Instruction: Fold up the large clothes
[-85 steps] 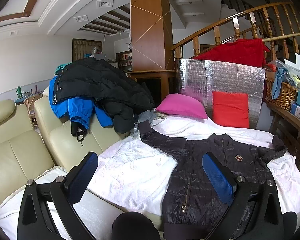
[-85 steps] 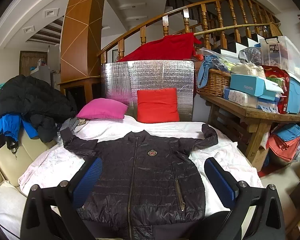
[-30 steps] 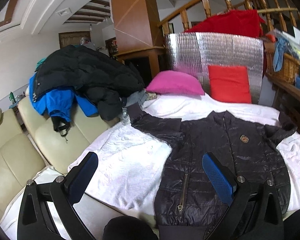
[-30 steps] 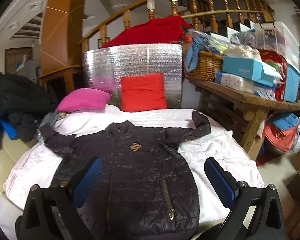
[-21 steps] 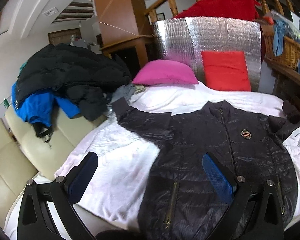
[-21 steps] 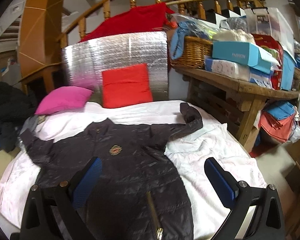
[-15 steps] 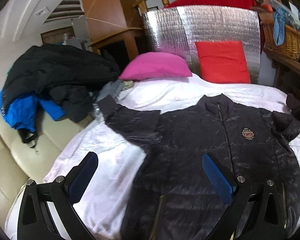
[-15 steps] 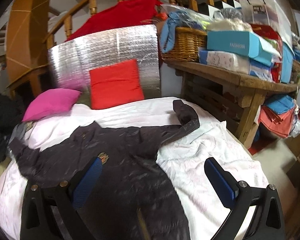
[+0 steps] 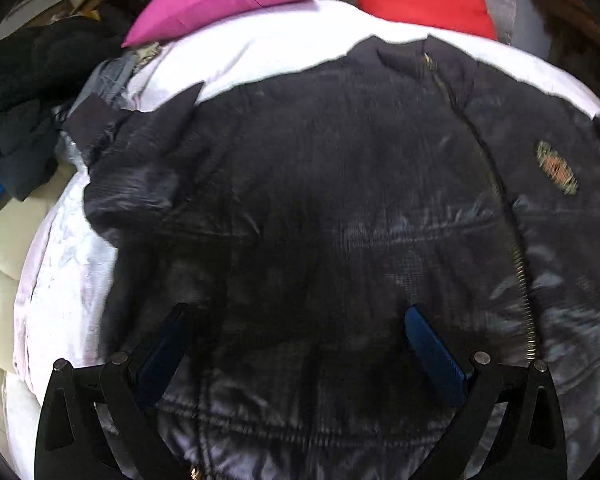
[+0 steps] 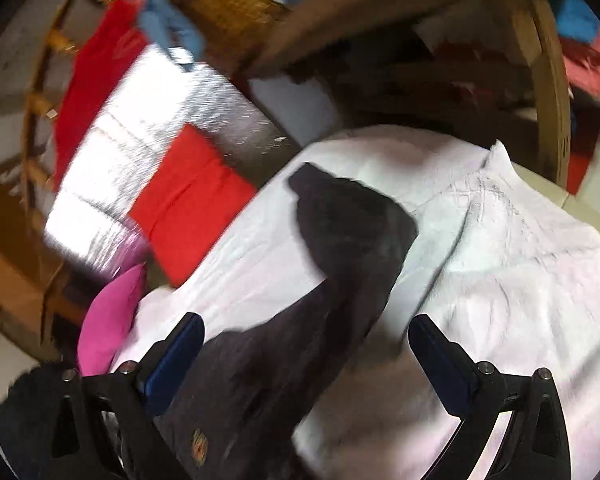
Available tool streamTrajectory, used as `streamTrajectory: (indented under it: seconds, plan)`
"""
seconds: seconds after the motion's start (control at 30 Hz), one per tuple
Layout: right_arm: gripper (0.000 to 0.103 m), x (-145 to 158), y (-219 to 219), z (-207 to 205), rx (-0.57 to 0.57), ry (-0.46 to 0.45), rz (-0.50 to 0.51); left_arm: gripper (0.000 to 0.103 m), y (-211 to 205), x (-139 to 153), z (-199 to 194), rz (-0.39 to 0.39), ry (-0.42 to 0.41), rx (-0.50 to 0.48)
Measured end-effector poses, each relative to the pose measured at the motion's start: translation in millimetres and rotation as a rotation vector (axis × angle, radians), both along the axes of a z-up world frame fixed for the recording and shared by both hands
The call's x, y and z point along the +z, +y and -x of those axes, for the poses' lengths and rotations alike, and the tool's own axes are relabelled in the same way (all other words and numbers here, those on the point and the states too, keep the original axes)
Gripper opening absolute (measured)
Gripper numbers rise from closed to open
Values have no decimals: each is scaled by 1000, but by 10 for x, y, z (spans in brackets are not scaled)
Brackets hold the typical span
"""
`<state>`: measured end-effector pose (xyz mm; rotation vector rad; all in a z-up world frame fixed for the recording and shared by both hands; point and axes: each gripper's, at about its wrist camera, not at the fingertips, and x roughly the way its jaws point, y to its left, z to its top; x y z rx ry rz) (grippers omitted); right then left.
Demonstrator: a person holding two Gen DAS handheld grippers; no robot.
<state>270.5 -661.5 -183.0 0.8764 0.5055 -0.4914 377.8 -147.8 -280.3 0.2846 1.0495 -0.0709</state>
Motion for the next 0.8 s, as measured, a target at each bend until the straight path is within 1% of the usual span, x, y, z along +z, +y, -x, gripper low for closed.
streamTrajectory:
  seconds: [0.1,0.13,0.17,0.2,0.23,0.27,0.3,0.37,0.43,0.53,0.6,0.63,0.67,0.7,0.8]
  plan:
    - [103,-172,-246,-288,-33,72,18,103,-16,-19,34,13,-24,-20]
    - [102,-216,-306,-348,-35,88,22,103,-14,-29,32,16,-30,-25]
    - [98,-284,-369,-418,-49,111,23,103,-7,-39,10,25,-33,-28]
    - [85,-361,-433,-468,-65,122,12,103,12,-50,-2,47,-31,-24]
    - [60,-437,-482,-499,-71,128,-9,103,24,-87,-21,68,-30,-14]
    - [46,-515,-516,-519,-67,125,-40,103,60,-107,-31,97,-29,-1]
    - [35,-591,-538,-528,-71,123,-73,103,95,-115,-23,124,-31,4]
    - [30,-601,-489,-505,-87,126,-67,103,117,-113,-8,124,-33,-3]
    - [24,-482,-392,-491,-74,102,-34,103,131,-108,13,119,-29,-7]
    - [22,-149,-121,-457,-36,24,33,103,112,-51,-2,108,2,-22]
    - [22,93,173,-448,10,-21,82,103,129,12,-7,97,17,-37]
    - [22,192,323,-450,34,-39,102,103,126,62,-42,95,11,-33]
    - [22,297,496,-459,66,-63,123,103,158,123,-116,94,-7,-22]
    - [22,381,654,-467,96,-82,138,103,220,214,-109,97,-36,-6]
    - [22,646,1260,-555,233,-154,175,103,435,460,-116,127,-101,28]
